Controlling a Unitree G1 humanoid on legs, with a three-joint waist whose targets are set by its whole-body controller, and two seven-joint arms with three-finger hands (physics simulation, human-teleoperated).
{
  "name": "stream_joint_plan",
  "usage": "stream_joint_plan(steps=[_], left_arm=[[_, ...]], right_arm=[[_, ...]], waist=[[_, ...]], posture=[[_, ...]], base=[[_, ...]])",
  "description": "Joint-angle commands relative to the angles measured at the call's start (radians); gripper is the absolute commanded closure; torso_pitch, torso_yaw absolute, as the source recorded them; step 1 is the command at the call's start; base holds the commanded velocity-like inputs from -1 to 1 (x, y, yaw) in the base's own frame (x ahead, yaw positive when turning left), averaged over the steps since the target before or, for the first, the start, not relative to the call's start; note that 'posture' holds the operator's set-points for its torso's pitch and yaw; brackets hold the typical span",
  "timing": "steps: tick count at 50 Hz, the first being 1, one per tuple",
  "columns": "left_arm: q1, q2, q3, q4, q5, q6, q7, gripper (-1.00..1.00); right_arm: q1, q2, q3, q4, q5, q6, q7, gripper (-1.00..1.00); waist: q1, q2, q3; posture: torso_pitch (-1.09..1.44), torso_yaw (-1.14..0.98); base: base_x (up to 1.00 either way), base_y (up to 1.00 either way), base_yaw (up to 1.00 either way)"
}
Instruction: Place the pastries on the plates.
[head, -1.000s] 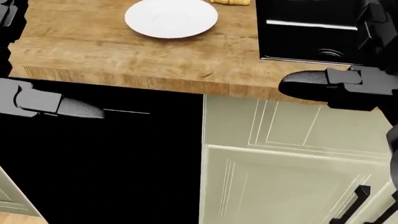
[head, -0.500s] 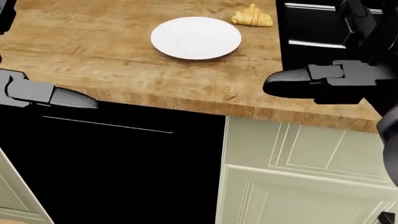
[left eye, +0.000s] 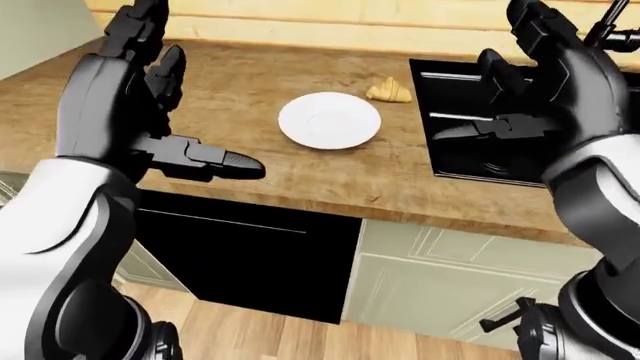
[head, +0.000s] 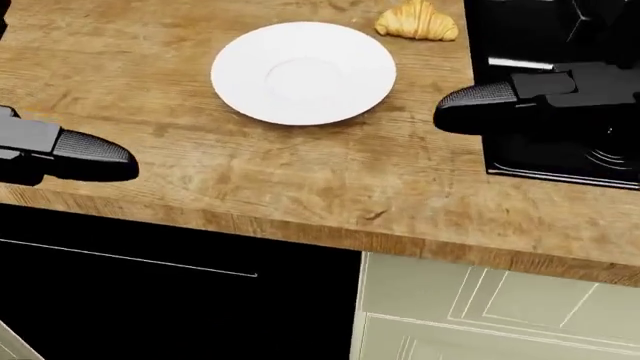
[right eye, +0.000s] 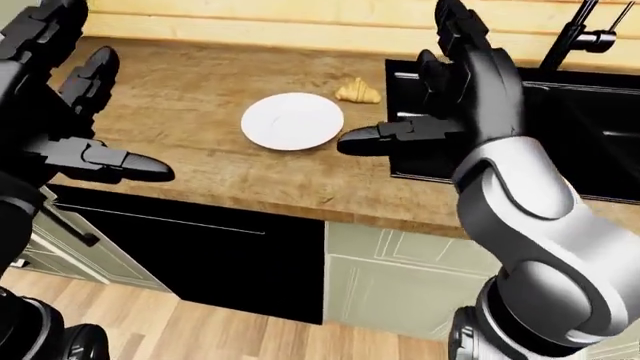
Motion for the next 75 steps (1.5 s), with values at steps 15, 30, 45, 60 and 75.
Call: stream_joint_plan(steps=[15,30,45,60,75], left_arm=[[-0.052,0.044,0.041,-0.049,-0.061,-0.001,0.019,-1.00],[-0.034,0.061,0.056,-0.039,-0.100,-0.023,0.041,-1.00],[-0.036,0.107,0.113,-0.038,-0.172,-0.009,0.059,-1.00],[-0.029,0.140,0.118,-0.027,-0.246,-0.026,0.112,-1.00],[0.007,0.168,0.134,-0.019,-0.299,-0.059,0.140,-1.00]], right_arm=[[-0.113,-0.103,-0.026,0.025,0.171,0.012,-0.134,-1.00],[-0.173,-0.118,0.019,0.067,0.179,0.009,-0.153,-1.00],[-0.243,-0.110,0.030,0.086,0.206,0.031,-0.183,-1.00],[-0.234,-0.069,0.142,0.150,-0.059,-0.008,-0.004,-1.00],[-0.278,0.054,0.259,0.316,-0.596,-0.071,0.368,-1.00]], waist=[[-0.004,-0.035,-0.066],[0.002,-0.026,-0.053],[-0.007,0.017,-0.041],[0.003,-0.029,-0.044],[-0.016,-0.014,-0.050]], posture=[[0.00,0.00],[0.00,0.00],[0.00,0.00],[0.00,0.00],[0.00,0.00]], base=[[0.02,0.00,0.00],[0.31,0.00,0.00],[0.18,0.00,0.00],[0.00,0.00,0.00],[0.00,0.00,0.00]])
